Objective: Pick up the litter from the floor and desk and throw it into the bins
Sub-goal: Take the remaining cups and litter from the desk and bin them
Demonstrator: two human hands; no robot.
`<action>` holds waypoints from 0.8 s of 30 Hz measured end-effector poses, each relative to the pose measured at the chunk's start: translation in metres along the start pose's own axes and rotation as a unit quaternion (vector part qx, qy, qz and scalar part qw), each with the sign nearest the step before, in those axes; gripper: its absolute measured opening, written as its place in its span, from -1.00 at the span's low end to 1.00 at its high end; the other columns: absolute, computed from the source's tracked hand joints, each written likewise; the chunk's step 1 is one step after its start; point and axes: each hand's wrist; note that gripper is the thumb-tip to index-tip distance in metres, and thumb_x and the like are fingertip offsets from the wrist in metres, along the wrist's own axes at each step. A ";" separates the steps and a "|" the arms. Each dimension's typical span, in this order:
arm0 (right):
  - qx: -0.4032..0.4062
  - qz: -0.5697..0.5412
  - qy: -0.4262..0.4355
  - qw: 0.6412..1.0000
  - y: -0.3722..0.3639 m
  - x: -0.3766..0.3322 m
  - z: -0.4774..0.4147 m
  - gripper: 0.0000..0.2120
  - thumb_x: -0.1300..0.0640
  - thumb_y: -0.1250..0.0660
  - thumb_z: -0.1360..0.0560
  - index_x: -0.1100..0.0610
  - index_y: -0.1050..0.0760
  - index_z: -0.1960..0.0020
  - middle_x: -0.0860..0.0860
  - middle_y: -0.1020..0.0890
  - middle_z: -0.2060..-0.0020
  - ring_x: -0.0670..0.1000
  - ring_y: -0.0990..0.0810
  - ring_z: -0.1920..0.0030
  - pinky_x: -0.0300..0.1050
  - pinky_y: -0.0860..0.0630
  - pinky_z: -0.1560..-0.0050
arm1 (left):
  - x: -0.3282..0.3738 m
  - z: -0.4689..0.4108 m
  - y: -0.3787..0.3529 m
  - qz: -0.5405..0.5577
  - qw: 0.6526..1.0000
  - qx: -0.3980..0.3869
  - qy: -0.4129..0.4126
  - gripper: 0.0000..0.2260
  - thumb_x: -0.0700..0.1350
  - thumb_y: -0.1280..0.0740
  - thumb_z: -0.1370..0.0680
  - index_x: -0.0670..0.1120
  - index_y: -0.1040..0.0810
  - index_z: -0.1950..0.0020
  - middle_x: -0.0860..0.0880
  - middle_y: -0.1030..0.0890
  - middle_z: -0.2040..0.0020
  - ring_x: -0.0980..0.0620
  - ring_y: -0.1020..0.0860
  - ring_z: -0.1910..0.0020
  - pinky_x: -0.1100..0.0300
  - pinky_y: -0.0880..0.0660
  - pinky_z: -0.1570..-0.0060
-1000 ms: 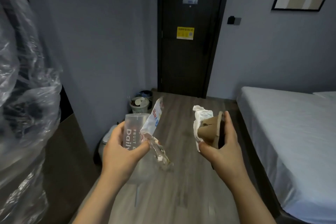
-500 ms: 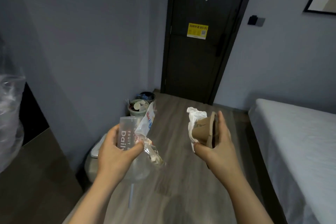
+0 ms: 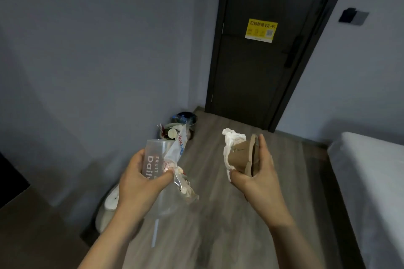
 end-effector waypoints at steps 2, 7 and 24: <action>-0.017 -0.007 0.009 1.000 -0.002 0.008 -0.042 -0.02 0.19 -0.46 -0.35 -0.21 0.06 -0.53 -0.20 -0.27 -0.29 -0.14 -0.43 -0.25 -0.20 -0.45 -0.18 | 0.005 -0.030 -0.022 -0.006 1.000 0.012 -0.003 -0.59 -0.17 -0.54 -0.31 0.14 -0.51 -0.04 0.11 -0.65 0.18 0.28 -0.59 0.27 0.35 -0.39 0.29; -0.033 -0.026 0.009 0.999 0.009 0.026 -0.144 -0.01 0.14 -0.47 -0.32 -0.22 0.06 -0.53 -0.23 -0.26 -0.26 -0.14 -0.40 -0.25 -0.12 -0.44 -0.25 | 0.017 -0.102 -0.075 -0.026 0.999 0.024 -0.014 -0.61 -0.20 -0.55 -0.31 0.12 -0.50 -0.01 0.09 -0.64 0.20 0.28 -0.58 0.29 0.45 -0.43 0.36; -0.090 0.007 0.008 0.996 -0.050 0.066 -0.450 -0.06 0.00 -0.43 -0.22 -0.35 -0.02 -0.46 -0.13 -0.41 -0.22 -0.12 -0.51 -0.15 0.00 -0.55 -0.16 | 0.009 -0.379 -0.189 -0.062 0.995 0.075 0.004 -0.56 -0.18 -0.51 -0.36 0.08 -0.42 -0.14 0.22 -0.52 0.12 0.25 -0.49 0.18 0.36 -0.34 0.28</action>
Point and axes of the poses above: each hand's wrist, its own z-axis away from the middle knuckle, its own y-axis out of the back of the hand, x = y × z
